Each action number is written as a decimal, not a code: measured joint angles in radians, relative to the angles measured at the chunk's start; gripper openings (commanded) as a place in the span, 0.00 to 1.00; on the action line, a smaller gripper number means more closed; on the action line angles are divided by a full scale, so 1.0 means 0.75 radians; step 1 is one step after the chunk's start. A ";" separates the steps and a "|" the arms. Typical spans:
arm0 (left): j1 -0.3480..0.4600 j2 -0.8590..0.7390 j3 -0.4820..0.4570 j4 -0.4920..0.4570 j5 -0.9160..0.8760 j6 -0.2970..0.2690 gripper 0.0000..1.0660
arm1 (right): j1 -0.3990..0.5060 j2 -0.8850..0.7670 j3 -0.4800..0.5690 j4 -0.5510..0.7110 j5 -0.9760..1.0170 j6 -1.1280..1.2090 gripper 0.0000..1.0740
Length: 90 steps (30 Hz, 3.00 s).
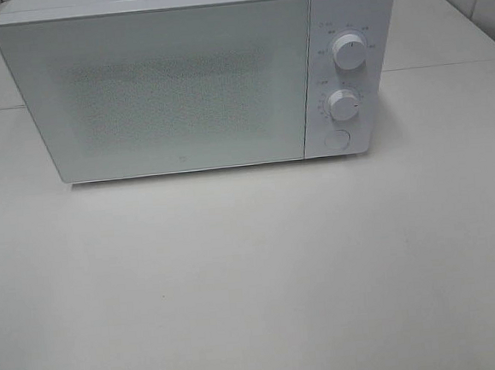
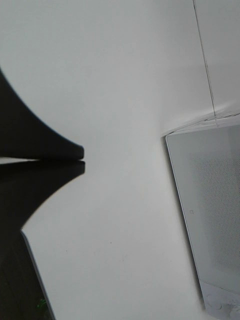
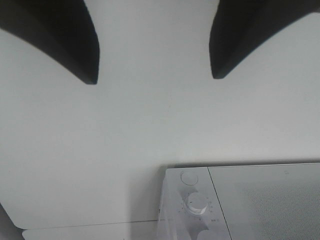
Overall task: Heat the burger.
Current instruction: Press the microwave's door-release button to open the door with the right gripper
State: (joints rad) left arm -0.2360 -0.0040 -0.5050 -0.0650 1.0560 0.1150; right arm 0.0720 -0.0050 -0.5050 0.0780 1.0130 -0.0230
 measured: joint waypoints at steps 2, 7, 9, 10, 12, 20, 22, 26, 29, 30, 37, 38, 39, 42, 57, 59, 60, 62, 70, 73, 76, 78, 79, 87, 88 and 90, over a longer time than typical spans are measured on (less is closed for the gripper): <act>0.000 0.000 0.000 0.000 0.000 0.000 0.00 | 0.000 0.000 0.000 0.000 0.000 0.000 0.57; 0.000 0.000 0.000 0.000 0.000 0.000 0.00 | 0.000 0.000 0.000 0.000 0.000 0.000 0.57; 0.000 0.000 0.000 0.000 0.000 0.000 0.00 | 0.000 0.000 0.000 0.000 0.000 0.000 0.57; 0.000 0.000 0.000 0.000 0.000 0.000 0.00 | 0.000 0.000 0.000 0.000 0.000 0.000 0.57; 0.000 0.000 0.000 0.000 0.000 0.000 0.00 | 0.000 0.000 0.000 0.000 -0.001 0.000 0.57; 0.000 0.000 0.000 0.000 0.000 0.000 0.00 | 0.000 0.175 -0.013 0.000 -0.047 0.000 0.57; 0.000 0.000 0.000 0.000 0.000 0.000 0.00 | 0.000 0.209 -0.015 0.000 -0.053 0.000 0.57; 0.000 0.000 0.000 0.000 0.000 0.000 0.00 | 0.000 0.373 -0.015 0.000 -0.143 -0.003 0.57; 0.000 0.000 0.000 0.000 0.000 0.000 0.00 | 0.000 0.468 -0.015 0.000 -0.244 -0.007 0.57; 0.000 0.000 0.000 0.000 0.000 0.000 0.00 | 0.000 0.535 -0.019 0.000 -0.316 -0.011 0.57; 0.000 0.000 0.000 0.000 0.000 0.000 0.00 | 0.000 0.720 -0.025 -0.001 -0.568 -0.012 0.57; 0.000 0.000 0.000 0.000 0.000 0.000 0.00 | 0.000 0.755 -0.025 -0.001 -0.609 -0.013 0.57; 0.000 0.000 0.000 0.000 0.000 0.000 0.00 | 0.000 0.755 -0.025 -0.001 -0.609 -0.013 0.57; 0.000 0.000 0.000 0.000 0.000 0.000 0.00 | 0.000 0.921 -0.025 0.000 -0.801 -0.015 0.57; 0.000 0.000 0.000 0.000 0.000 0.000 0.00 | 0.000 1.331 -0.025 -0.036 -1.285 -0.084 0.37; 0.000 0.000 0.000 0.000 0.000 0.000 0.00 | 0.000 1.380 -0.025 -0.036 -1.363 -0.084 0.30; 0.000 0.000 0.000 0.000 0.000 0.000 0.00 | 0.000 1.404 -0.025 -0.036 -1.400 -0.085 0.26; 0.000 0.000 0.000 0.000 0.000 0.000 0.00 | 0.000 1.444 -0.025 -0.036 -1.464 -0.085 0.17; 0.000 0.000 0.000 0.000 0.000 0.000 0.00 | 0.000 1.585 -0.025 -0.036 -1.676 -0.085 0.00; 0.000 0.000 0.000 0.000 0.000 0.000 0.00 | 0.005 1.615 -0.025 -0.036 -1.711 -0.081 0.00; 0.000 0.000 0.000 0.000 0.000 0.000 0.00 | 0.051 1.623 -0.025 -0.035 -1.724 -0.075 0.00; 0.000 0.000 0.000 0.000 0.000 0.000 0.00 | 0.099 1.623 -0.025 -0.035 -1.747 -0.059 0.00; 0.000 0.000 0.000 0.000 0.000 0.000 0.00 | 0.159 1.623 -0.025 -0.035 -1.764 -0.051 0.00; 0.000 0.000 0.000 0.000 0.000 0.000 0.00 | 0.329 1.623 -0.025 -0.035 -1.825 -0.048 0.00; 0.000 0.000 0.000 0.000 0.000 0.000 0.00 | 0.360 1.623 -0.025 -0.035 -1.835 -0.048 0.00; 0.000 0.000 0.000 0.000 0.000 0.000 0.00 | 0.389 1.623 -0.025 -0.035 -1.844 -0.048 0.00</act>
State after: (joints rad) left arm -0.2360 -0.0040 -0.5050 -0.0650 1.0560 0.1150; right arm 0.3640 1.2120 -0.5240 0.0520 -0.3700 -0.0590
